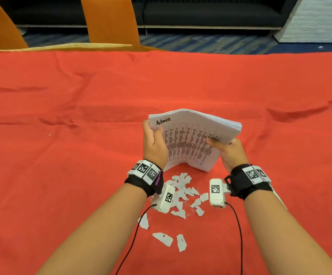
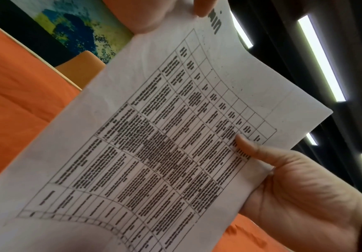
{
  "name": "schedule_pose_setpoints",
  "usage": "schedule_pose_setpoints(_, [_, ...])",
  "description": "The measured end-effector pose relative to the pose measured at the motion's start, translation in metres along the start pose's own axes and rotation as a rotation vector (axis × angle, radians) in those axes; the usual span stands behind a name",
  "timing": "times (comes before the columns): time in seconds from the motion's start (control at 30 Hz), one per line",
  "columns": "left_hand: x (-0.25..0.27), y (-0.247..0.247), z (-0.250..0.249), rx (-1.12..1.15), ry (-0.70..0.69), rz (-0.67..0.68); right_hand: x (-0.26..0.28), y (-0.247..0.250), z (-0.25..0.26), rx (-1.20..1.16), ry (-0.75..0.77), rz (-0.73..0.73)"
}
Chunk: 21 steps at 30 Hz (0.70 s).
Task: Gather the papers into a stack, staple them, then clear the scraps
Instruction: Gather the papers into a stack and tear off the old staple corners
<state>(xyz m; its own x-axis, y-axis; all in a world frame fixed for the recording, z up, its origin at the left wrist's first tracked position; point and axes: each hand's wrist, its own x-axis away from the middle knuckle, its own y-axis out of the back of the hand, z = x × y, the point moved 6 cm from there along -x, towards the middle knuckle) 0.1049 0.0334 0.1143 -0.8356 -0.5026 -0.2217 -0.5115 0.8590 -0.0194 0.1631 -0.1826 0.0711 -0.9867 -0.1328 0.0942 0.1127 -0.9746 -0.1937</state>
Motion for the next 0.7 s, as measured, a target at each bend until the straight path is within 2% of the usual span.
schedule_pose_setpoints(0.3, [-0.003,-0.002,0.002,-0.128,-0.057,0.045,0.003,-0.002,0.003,0.025,-0.008,0.047])
schedule_pose_setpoints(0.5, [-0.007,0.000,0.021,-0.148,0.002,0.062,0.000,-0.004,0.003,0.043,-0.016,0.047])
schedule_pose_setpoints(0.7, [-0.027,-0.007,-0.014,-0.215,-0.129,0.102,-0.010,0.002,0.030,0.152,0.051,-0.023])
